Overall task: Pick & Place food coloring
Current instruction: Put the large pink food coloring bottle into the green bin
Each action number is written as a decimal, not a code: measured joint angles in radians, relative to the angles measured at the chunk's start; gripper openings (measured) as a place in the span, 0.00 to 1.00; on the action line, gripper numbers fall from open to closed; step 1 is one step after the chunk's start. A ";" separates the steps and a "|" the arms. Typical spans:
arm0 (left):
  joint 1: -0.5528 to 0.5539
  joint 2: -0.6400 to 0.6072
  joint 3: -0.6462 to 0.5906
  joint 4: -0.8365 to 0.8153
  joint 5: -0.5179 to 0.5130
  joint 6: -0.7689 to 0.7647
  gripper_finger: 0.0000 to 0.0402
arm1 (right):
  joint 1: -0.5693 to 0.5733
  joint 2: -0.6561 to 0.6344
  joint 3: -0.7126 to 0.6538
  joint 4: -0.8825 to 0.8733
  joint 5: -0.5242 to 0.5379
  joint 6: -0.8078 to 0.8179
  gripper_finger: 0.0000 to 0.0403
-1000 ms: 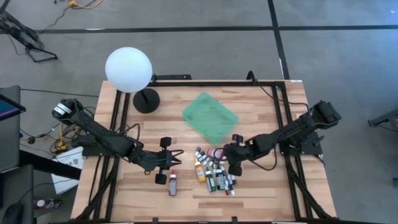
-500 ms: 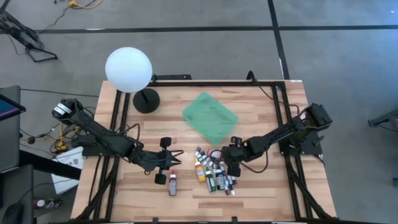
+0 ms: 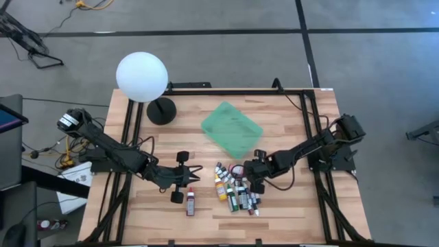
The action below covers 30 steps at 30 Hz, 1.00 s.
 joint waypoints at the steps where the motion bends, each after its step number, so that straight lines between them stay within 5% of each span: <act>1: 0.000 0.000 0.000 0.000 0.000 0.000 0.04 | 0.000 0.000 0.000 0.000 0.001 0.000 0.27; 9: 0.000 0.000 0.000 0.000 0.000 0.000 0.04 | 0.015 0.000 0.000 0.000 0.009 -0.010 0.08; 24: 0.000 0.000 0.000 0.000 0.000 -0.001 0.04 | 0.091 -0.135 0.000 -0.151 0.070 0.030 0.08; 30: 0.000 0.000 0.000 0.000 0.000 -0.001 0.04 | 0.116 -0.198 0.107 -0.482 0.004 0.110 0.09</act>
